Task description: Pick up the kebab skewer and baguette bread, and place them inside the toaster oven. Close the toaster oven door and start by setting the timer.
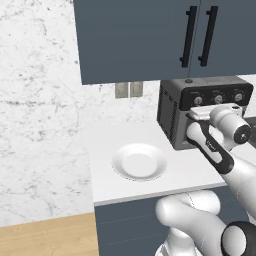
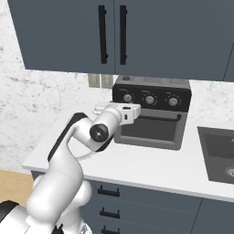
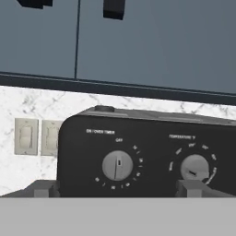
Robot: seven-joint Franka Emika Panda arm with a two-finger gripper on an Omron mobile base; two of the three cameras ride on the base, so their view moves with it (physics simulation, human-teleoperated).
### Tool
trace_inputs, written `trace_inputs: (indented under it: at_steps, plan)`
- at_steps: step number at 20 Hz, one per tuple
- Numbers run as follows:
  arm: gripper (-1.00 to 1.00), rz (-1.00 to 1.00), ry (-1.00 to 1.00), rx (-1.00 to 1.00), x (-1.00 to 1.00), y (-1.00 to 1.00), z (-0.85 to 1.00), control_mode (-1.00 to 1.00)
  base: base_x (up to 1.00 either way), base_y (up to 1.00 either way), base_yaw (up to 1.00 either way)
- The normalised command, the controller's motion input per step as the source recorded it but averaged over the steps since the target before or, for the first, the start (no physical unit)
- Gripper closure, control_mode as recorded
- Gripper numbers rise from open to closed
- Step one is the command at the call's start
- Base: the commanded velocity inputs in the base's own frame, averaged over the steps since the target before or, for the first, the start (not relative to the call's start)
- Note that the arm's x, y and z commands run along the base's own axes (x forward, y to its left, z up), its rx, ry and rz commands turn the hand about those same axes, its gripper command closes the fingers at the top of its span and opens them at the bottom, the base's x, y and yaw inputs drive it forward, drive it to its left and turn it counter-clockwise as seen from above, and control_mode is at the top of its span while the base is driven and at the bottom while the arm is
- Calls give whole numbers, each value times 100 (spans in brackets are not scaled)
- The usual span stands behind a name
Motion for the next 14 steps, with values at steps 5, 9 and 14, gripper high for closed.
trace_inputs:
  at_steps: [5, 9, 14]
  plan:
    - [-100, 0, 0, 0, 21, 0, 0, -100, 0, 0, 0]
    - [-100, 0, 0, 0, 22, 0, -3, -100, 0, 0, 0]
    - [-100, 0, 0, 0, 16, 0, -15, -100, 0, 0, 0]
